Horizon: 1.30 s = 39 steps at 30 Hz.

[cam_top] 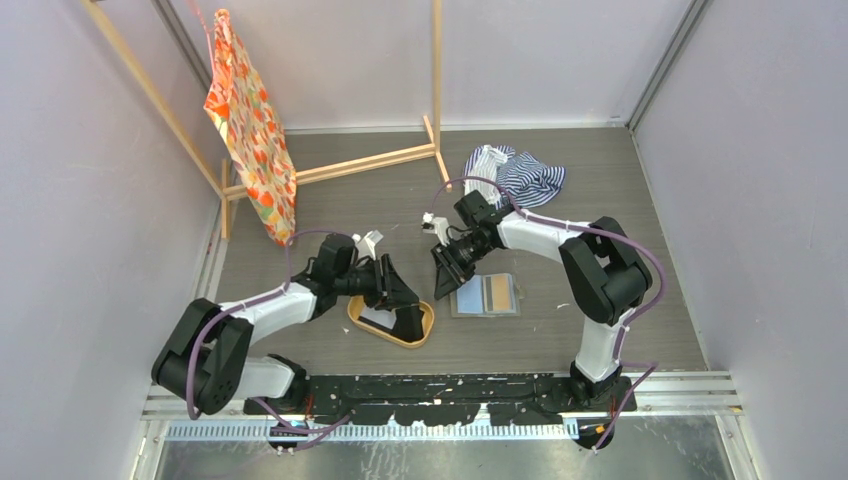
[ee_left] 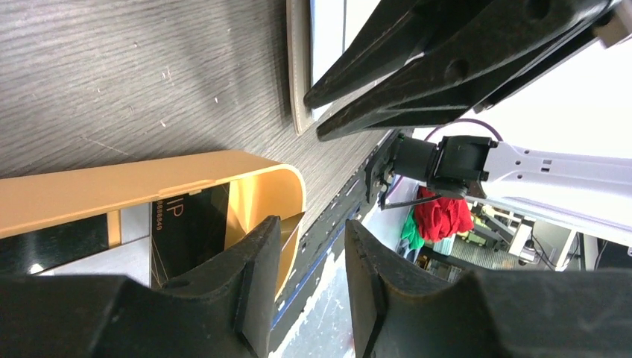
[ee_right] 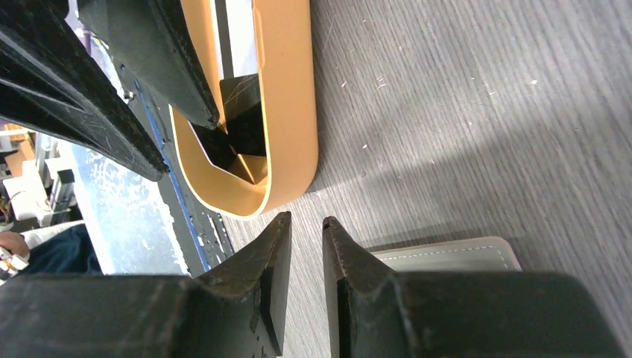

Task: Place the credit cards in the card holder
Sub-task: Pick up the credit card from the card holder.

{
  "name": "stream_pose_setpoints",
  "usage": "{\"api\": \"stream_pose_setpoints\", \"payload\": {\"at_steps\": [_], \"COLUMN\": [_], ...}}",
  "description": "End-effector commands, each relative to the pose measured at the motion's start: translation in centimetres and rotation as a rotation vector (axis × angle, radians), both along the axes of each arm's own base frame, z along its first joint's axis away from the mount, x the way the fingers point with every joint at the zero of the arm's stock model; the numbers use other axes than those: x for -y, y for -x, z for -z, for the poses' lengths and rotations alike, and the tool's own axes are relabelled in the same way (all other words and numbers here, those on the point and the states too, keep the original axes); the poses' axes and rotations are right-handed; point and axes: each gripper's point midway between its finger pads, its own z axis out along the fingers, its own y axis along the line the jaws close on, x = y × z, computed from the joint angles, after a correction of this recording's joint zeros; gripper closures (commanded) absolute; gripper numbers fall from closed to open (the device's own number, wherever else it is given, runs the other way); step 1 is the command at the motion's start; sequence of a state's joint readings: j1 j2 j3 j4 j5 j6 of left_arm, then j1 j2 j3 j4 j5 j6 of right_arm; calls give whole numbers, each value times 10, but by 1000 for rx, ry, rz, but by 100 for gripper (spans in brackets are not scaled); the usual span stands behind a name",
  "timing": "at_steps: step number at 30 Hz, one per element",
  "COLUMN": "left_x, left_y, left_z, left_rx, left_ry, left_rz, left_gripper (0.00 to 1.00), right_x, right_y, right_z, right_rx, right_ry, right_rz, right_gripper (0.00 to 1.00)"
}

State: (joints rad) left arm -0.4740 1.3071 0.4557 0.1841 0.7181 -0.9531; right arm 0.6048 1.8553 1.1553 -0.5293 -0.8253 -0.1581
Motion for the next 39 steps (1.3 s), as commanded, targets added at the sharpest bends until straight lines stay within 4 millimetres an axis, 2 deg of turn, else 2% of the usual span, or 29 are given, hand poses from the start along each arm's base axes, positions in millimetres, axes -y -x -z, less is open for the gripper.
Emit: {"api": "stream_pose_setpoints", "payload": {"at_steps": [1,14,30,35,37,39], "left_x": [-2,-12,-13,-13,-14,-15], "left_y": [13,25,36,36,36,35], "left_z": [-5,-4,2,3,3,3], "left_rx": [19,15,-11,-14,-14,-11], "left_ry": [-8,-90,-107,-121,-130,-146], "left_rz": [65,141,209,216,216,217], "left_gripper": [60,55,62,71,79,91], "right_x": [-9,-6,-6,-5,-5,-5], "right_y": [-8,-9,-12,-12,-12,-13], "right_z": [-32,-35,-37,-37,-38,-40], "right_rx": [55,50,49,47,47,48], "right_ry": [-98,-108,-114,-114,-116,-120], "right_rz": [-9,-2,6,7,8,10], "right_gripper": [72,72,72,72,72,72]}}
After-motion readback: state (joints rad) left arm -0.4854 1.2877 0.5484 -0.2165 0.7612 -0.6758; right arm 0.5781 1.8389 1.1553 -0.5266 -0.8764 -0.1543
